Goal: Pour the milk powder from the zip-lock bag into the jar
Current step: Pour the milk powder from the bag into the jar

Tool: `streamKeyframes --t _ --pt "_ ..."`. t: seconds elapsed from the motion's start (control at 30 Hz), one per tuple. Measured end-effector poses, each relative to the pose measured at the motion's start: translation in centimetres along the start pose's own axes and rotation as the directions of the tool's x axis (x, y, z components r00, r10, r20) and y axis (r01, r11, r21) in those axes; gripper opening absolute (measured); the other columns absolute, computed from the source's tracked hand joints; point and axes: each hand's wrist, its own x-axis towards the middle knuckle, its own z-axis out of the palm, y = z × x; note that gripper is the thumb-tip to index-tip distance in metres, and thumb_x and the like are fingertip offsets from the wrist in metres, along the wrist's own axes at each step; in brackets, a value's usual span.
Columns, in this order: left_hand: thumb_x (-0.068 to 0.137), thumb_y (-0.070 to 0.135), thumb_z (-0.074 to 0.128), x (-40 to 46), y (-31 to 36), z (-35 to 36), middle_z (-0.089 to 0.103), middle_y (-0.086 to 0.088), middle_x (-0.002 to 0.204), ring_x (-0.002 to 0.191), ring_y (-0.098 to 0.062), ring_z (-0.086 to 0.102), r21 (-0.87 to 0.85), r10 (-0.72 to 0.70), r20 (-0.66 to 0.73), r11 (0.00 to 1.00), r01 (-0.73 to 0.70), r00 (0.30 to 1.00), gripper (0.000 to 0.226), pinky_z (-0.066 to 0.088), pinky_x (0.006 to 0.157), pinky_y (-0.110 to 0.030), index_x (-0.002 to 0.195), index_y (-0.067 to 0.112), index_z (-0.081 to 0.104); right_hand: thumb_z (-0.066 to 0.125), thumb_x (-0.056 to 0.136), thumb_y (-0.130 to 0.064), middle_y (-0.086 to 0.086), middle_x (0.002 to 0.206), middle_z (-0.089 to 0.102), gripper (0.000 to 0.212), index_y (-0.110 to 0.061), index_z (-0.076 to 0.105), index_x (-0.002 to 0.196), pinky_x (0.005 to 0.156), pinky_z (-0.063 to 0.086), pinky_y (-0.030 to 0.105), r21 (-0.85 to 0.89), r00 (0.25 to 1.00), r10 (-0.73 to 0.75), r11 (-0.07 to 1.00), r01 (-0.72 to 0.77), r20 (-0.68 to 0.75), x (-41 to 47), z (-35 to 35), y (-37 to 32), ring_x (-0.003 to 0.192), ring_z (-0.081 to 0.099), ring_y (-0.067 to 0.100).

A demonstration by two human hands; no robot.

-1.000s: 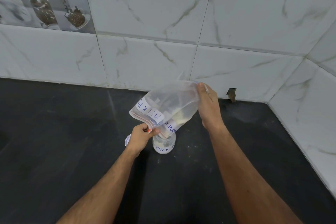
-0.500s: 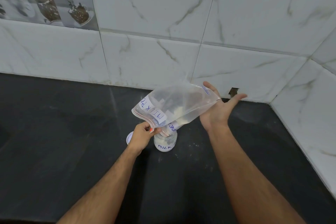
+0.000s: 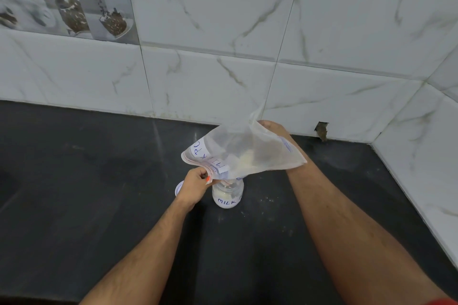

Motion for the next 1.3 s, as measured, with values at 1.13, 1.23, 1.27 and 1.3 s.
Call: streamKeyframes --t 1.13,1.23,1.27,1.3 --pt "0.088 0.004 0.069 -0.7 1.2 0.8 0.076 0.008 0.105 0.098 -0.001 0.07 -0.149 -0.069 -0.002 0.987 0.068 0.998 0.023 0.051 0.079 -0.012 0.106 0.018 0.072 0.028 0.056 -0.103 -0.007 0.152 0.05 0.123 -0.029 0.036 0.153 0.115 0.036 0.042 0.35 0.988 -0.132 0.924 0.151 -0.076 -5.1 3.9 4.0 0.141 0.046 0.015" --pt "0.088 0.002 0.069 -0.8 1.2 0.9 0.077 0.01 0.103 0.098 -0.001 0.069 -0.139 -0.078 -0.004 0.987 0.077 0.997 0.024 0.051 0.079 -0.012 0.104 0.019 0.072 0.012 0.059 -0.1 -0.005 0.149 0.054 0.116 -0.035 0.04 0.151 0.119 0.029 0.055 0.405 0.998 -0.008 0.914 0.029 -0.054 -4.8 3.9 4.2 0.139 0.048 0.023" --pt "0.088 0.002 0.069 -0.9 1.1 1.0 0.077 0.011 0.102 0.098 -0.001 0.07 -0.128 -0.078 -0.004 0.989 0.077 0.997 0.024 0.051 0.079 -0.013 0.102 0.02 0.072 0.011 0.058 -0.1 -0.005 0.148 0.055 0.117 -0.035 0.04 0.151 0.119 0.029 0.057 0.386 1.0 -0.002 0.922 0.014 -0.03 -4.9 4.0 4.1 0.138 0.049 0.023" --pt "0.088 0.002 0.07 -0.9 1.0 1.1 0.077 0.012 0.1 0.096 -0.001 0.07 -0.124 -0.076 -0.006 0.989 0.075 0.997 0.023 0.051 0.078 -0.013 0.101 0.021 0.072 0.011 0.058 -0.101 -0.005 0.147 0.056 0.116 -0.036 0.041 0.15 0.118 0.03 0.057 0.37 1.0 -0.013 0.929 0.016 -0.011 -4.9 4.1 4.1 0.138 0.05 0.023"
